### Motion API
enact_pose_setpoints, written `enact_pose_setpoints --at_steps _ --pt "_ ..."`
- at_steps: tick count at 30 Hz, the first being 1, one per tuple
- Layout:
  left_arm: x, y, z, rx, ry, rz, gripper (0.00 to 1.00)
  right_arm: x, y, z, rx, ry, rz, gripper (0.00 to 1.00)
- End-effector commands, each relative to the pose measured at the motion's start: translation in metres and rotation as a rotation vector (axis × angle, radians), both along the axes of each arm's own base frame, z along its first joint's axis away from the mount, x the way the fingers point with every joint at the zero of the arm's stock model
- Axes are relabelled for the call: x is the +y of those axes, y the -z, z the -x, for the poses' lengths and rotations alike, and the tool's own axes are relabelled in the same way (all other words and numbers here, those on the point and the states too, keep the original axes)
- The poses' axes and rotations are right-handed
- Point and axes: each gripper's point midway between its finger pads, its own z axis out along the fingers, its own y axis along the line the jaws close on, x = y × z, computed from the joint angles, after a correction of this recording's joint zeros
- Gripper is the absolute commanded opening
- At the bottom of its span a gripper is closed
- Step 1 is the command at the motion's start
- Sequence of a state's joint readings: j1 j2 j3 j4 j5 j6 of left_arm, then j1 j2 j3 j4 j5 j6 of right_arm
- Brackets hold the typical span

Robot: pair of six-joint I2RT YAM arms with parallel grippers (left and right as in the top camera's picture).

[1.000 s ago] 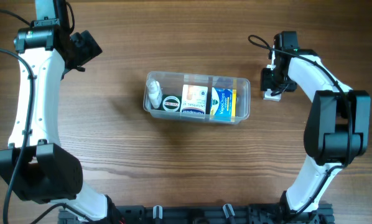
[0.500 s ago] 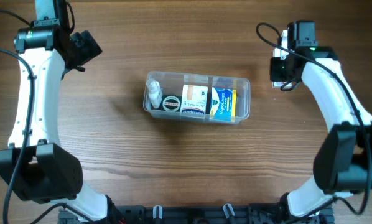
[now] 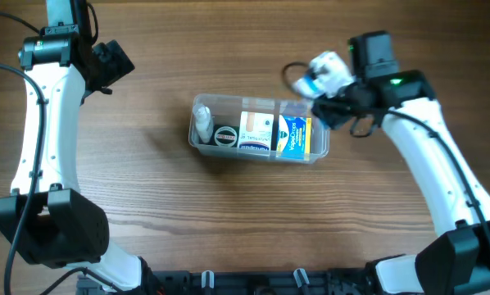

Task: Pack container
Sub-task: 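Grasp the white Panadol box and lower it into the container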

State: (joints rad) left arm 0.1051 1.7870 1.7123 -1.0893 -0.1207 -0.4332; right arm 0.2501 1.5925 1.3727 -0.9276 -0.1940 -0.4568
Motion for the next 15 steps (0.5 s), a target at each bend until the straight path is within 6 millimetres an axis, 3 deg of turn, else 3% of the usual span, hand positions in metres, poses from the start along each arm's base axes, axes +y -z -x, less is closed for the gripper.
enact_pose_setpoints --at_steps 1,3,5,12,15 --pt "0.001 -0.012 0.0 -0.035 -0.02 0.012 1.0 0.035 -0.004 0.014 -0.052 -0.19 0.051 0.39" --pt "0.001 -0.012 0.0 -0.035 -0.02 0.012 1.0 0.047 -0.003 0.019 -0.084 -0.252 0.118 0.4" --pt "0.001 -0.012 0.0 -0.035 -0.02 0.012 1.0 0.049 -0.002 0.02 -0.112 -0.281 0.19 0.48" --pt "0.001 -0.012 0.0 -0.035 -0.02 0.012 1.0 0.057 -0.006 0.013 -0.175 -0.374 0.204 0.47" --pt "0.001 -0.012 0.0 -0.035 -0.02 0.012 1.0 0.059 0.002 0.015 -0.149 -0.389 0.197 0.47"
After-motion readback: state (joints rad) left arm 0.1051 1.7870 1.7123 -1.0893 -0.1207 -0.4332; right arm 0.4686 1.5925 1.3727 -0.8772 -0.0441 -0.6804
